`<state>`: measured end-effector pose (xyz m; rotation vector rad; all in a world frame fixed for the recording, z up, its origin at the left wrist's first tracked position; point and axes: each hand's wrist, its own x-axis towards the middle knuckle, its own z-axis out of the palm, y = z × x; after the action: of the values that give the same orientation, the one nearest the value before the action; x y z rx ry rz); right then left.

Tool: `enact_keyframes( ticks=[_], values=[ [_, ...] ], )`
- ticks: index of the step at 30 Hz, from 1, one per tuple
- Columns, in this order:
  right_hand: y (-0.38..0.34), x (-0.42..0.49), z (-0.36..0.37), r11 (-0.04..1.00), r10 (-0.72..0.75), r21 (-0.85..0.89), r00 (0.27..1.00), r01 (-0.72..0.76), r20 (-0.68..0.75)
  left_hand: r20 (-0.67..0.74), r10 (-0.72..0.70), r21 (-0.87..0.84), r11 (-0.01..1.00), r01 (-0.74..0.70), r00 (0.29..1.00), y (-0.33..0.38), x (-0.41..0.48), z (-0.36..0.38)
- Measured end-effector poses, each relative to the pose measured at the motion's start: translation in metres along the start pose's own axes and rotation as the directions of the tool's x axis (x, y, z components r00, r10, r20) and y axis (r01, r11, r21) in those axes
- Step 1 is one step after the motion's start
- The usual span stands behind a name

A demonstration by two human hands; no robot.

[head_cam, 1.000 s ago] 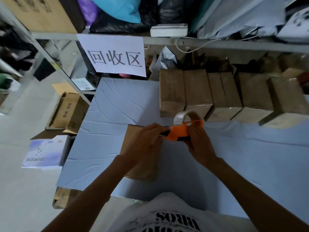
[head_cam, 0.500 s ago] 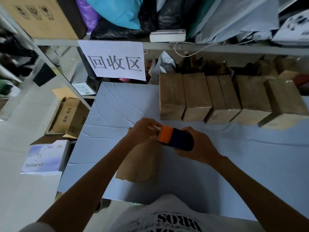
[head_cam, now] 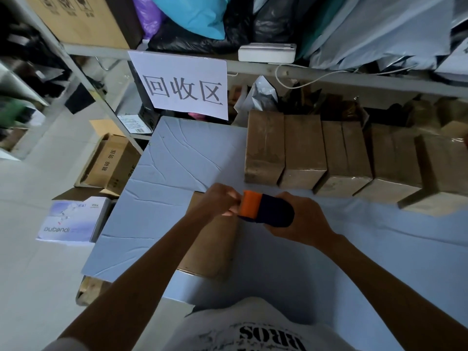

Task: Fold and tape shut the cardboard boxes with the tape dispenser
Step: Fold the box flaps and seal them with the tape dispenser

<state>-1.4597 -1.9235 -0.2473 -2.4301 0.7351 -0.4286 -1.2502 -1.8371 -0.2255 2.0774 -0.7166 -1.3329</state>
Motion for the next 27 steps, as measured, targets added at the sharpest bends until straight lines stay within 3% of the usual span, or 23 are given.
enact_keyframes(
  ticks=[11,21,27],
  values=[
    [0.014,0.010,-0.016,1.000,0.010,0.019,0.998,-0.011,0.058,-0.096,0.061,0.064,0.996,-0.055,0.993,0.007,0.006,0.021],
    [0.017,0.012,-0.014,0.999,-0.010,0.042,0.996,0.006,0.089,-0.199,0.136,0.286,0.955,-0.075,0.971,0.006,0.011,0.028],
    [0.011,0.024,-0.011,0.998,-0.008,0.059,0.997,0.003,0.080,-0.165,0.103,0.315,0.948,-0.047,0.981,0.008,0.016,0.015]
  ],
)
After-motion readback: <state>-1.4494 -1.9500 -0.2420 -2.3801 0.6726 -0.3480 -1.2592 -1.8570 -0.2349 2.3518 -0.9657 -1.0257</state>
